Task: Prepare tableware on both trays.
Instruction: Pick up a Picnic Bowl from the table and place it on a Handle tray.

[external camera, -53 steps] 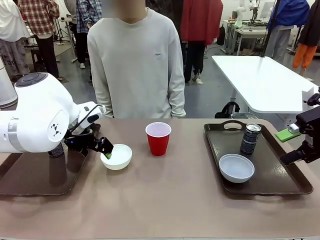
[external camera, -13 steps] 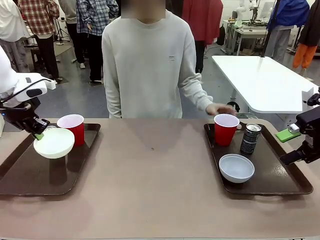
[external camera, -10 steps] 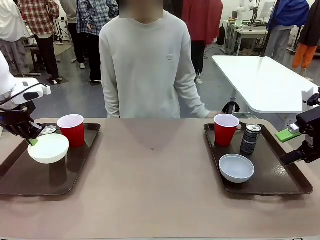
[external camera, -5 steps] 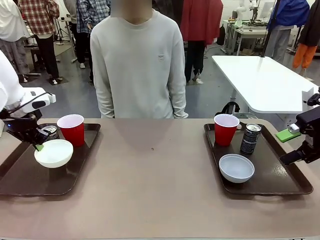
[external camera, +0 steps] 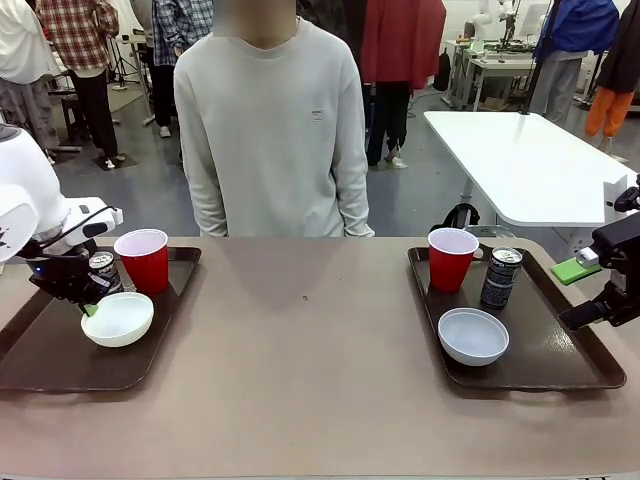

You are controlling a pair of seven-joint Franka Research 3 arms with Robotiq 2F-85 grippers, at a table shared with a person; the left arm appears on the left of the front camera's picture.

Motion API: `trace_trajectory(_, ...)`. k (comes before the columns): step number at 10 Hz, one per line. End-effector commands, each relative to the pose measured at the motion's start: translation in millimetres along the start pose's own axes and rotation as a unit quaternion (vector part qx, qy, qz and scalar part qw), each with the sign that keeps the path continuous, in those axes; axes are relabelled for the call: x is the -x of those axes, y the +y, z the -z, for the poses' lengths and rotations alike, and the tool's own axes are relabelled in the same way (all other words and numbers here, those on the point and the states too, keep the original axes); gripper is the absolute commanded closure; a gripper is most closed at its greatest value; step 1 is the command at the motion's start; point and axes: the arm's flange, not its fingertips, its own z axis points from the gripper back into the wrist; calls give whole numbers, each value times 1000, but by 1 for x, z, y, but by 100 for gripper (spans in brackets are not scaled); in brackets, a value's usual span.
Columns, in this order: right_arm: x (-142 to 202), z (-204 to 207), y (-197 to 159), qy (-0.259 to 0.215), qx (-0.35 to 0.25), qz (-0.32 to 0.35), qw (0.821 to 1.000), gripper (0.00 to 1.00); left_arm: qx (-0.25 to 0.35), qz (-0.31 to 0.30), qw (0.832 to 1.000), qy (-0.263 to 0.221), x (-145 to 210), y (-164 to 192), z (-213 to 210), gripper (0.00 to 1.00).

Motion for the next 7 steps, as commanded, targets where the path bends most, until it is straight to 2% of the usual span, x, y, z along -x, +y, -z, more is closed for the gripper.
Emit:
trace_trajectory(1, 0, 3, -1, -4, -16, -9, 1000, 0, -7, -14, 1000, 10, 19, -4, -4, 38)
trace_trajectory(2, 0, 3, -1, -4, -16, -9, 1000, 0, -5, -11, 1000, 10, 20, -5, -10, 0)
trace_trajectory(3, 0, 3, -1, -4, -16, -9, 1000, 0, -1, -7, 1000, 6, 24, -6, -20, 77)
trace_trajectory(4, 0, 3, -1, -4, -16, -9, 1000, 0, 3, -3, 1000, -4, 32, -9, -30, 0)
trace_trajectory(5, 0, 3, -1, -4, -16, -9, 1000, 0, 9, 7, 1000, -16, 39, -12, -42, 57)
trace_trajectory(6, 0, 3, -1, -4, -16, -9, 1000, 0, 18, 18, 999, -25, 48, -15, -56, 0)
trace_trajectory(7, 0, 3, -1, -4, -16, -9, 1000, 0, 37, 33, 998, -29, 56, -19, -68, 37)
